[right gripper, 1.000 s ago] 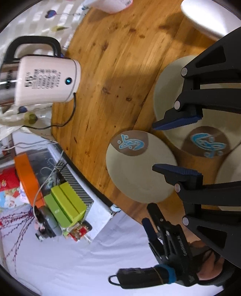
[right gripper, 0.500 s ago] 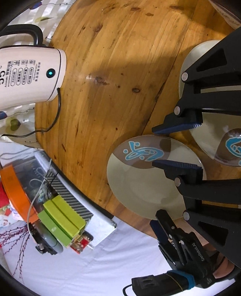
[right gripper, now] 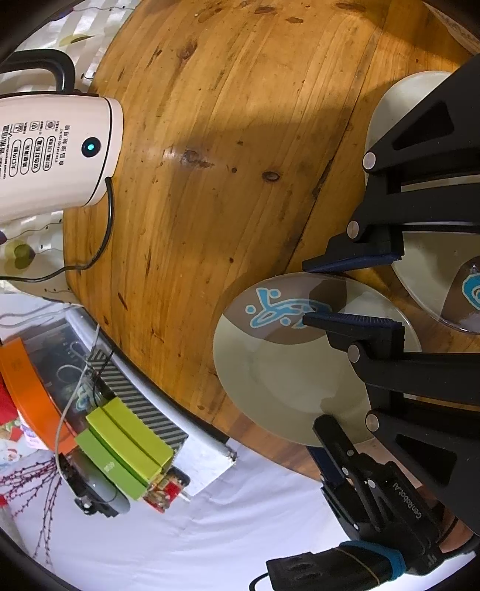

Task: Organize plates and bowls

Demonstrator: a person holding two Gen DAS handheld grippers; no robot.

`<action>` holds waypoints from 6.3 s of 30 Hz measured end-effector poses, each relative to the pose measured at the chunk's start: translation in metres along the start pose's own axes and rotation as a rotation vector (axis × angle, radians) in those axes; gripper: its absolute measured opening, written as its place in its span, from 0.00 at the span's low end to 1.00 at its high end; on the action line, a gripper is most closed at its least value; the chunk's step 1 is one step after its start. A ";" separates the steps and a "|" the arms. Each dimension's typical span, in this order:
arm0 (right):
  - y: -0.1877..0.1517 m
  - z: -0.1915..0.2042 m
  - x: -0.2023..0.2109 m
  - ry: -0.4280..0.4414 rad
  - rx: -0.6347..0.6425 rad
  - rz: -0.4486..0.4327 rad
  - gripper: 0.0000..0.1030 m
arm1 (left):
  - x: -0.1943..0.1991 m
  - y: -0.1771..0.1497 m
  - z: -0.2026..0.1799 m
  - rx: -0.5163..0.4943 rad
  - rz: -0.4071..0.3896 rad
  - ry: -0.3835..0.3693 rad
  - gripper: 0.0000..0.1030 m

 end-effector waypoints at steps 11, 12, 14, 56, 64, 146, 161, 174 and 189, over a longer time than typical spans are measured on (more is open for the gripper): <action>0.001 0.013 0.010 0.009 0.009 -0.009 0.20 | 0.021 0.007 0.006 0.009 -0.034 0.014 0.31; 0.001 0.015 0.012 0.009 0.012 -0.011 0.20 | 0.025 0.008 0.006 0.010 -0.038 0.015 0.31; 0.001 0.020 0.018 0.009 0.016 -0.018 0.20 | 0.031 0.009 0.006 0.009 -0.044 0.015 0.31; -0.187 0.037 0.123 -0.031 -0.101 -0.049 0.20 | 0.132 -0.141 -0.043 -0.142 0.007 -0.040 0.31; -0.199 0.032 0.118 -0.047 -0.109 -0.031 0.20 | 0.124 -0.153 -0.043 -0.152 0.032 -0.027 0.31; -0.199 0.030 0.122 -0.125 0.005 -0.087 0.17 | 0.121 -0.154 -0.036 -0.117 0.033 -0.067 0.34; -0.191 0.023 0.180 -0.120 -0.033 -0.212 0.27 | 0.138 -0.133 -0.026 -0.085 -0.036 -0.093 0.42; -0.190 0.008 0.184 -0.105 -0.108 -0.228 0.32 | 0.132 -0.121 -0.033 -0.107 -0.033 -0.097 0.44; -0.172 -0.013 0.180 -0.106 -0.182 -0.229 0.32 | 0.117 -0.090 -0.061 -0.170 -0.036 -0.120 0.44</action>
Point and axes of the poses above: each gripper's, at about its wrist camera, not at the fingertips, and x roughly against the way its jaws point, z to its left, y to its top, the point moved 9 cm from there along -x, roughly the way its jaws point, and after that the axes turned 14 degrees about y, right-handed, at the moved point
